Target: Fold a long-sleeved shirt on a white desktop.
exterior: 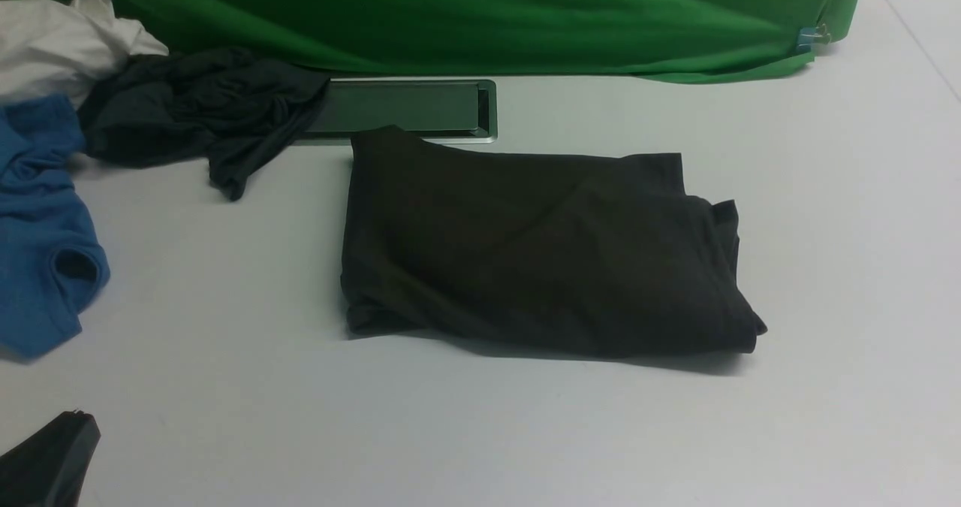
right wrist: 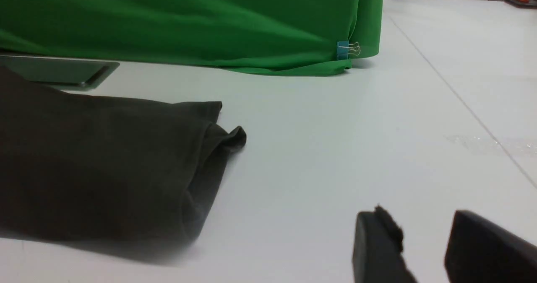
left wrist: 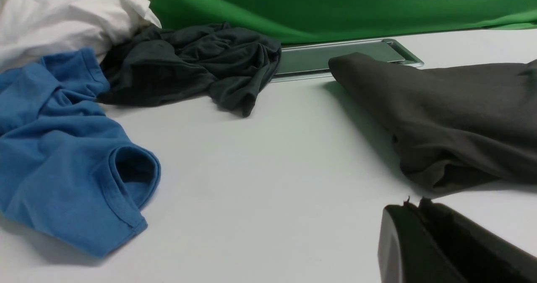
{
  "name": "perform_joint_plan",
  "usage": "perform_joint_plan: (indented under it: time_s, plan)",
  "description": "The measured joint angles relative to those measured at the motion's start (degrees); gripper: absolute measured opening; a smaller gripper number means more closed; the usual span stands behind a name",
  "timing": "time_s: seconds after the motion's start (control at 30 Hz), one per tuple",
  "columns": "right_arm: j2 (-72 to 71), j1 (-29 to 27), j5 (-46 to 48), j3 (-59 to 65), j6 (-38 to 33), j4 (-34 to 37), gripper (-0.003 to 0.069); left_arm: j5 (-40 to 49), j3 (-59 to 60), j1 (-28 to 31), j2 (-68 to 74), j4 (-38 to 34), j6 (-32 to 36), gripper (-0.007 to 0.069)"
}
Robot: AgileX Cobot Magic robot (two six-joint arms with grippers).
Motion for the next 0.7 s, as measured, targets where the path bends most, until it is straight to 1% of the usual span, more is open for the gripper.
perform_joint_plan:
  time_s: [0.7]
  plan:
    - [0.00, 0.00, 0.00, 0.00, 0.00, 0.00, 0.0240, -0.16, 0.00, 1.04, 0.00, 0.00, -0.06, 0.0037]
